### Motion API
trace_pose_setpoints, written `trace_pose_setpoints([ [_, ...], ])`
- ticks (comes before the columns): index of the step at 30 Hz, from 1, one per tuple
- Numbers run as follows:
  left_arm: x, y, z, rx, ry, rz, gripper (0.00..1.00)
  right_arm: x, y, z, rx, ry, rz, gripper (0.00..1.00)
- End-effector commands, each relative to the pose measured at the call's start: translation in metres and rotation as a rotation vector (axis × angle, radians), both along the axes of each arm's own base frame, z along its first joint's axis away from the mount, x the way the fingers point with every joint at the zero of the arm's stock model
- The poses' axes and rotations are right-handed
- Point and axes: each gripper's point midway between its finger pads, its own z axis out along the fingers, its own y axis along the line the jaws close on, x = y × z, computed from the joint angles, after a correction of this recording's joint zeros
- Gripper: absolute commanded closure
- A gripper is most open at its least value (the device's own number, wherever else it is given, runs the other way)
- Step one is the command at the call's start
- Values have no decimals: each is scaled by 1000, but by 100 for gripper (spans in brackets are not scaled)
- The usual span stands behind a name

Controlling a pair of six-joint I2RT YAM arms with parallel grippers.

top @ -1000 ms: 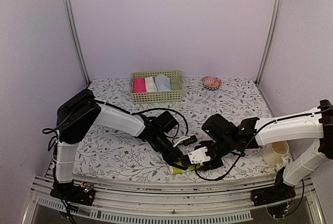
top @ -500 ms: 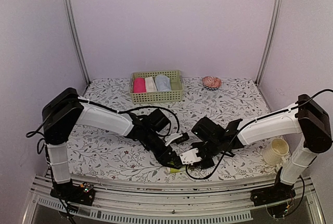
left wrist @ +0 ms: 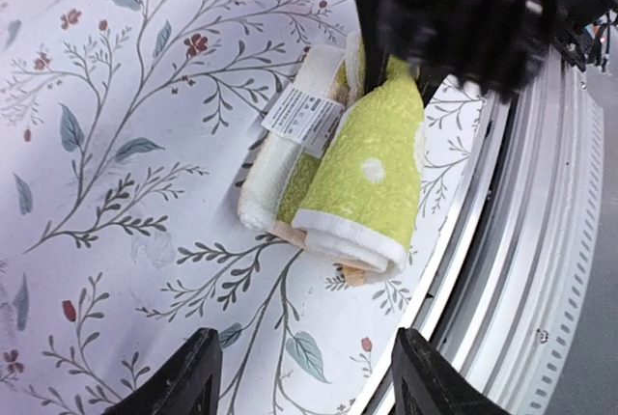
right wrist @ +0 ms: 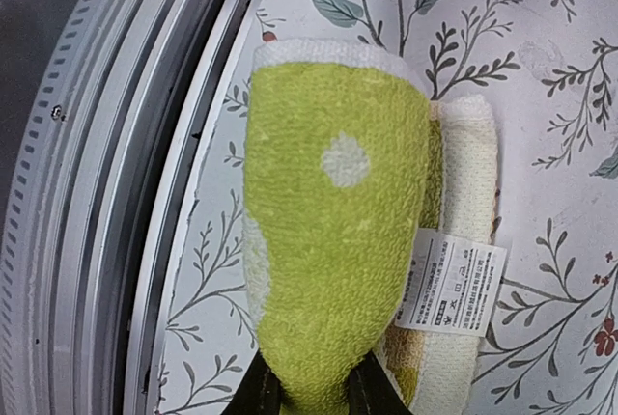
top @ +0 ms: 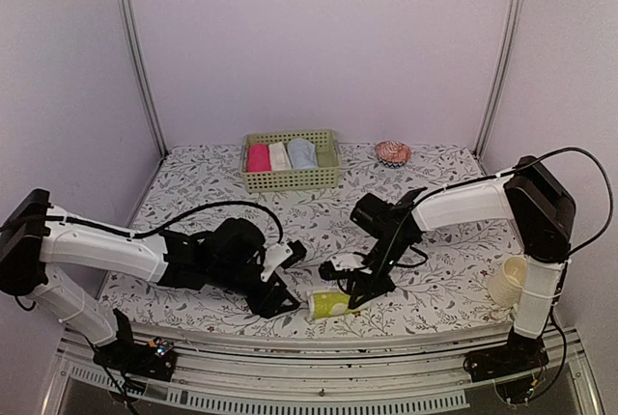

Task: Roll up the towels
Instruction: Roll the towel at the center of the board.

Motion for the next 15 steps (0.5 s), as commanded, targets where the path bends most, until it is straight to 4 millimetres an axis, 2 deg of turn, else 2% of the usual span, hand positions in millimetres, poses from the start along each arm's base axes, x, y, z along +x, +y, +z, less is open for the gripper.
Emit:
trace_pose_setpoints([
  [1, -3, -6, 9, 41, -201, 28, 39, -29, -28, -20, -152, 280, -29, 89],
  [3, -15, -12, 12, 67, -273, -12, 40, -21, -20, -16, -138, 307, -40, 90],
  [9, -40, -35, 16, 142, -504, -134, 42, -16, -16, -13, -165, 449, -80, 91],
  [11, -43, -45, 15, 170, -581, -173, 40, -16, -16, -15, -176, 488, -87, 91],
  [15, -32, -70, 13, 245, -717, -213, 38, -17, -16, -20, -194, 524, -95, 91],
])
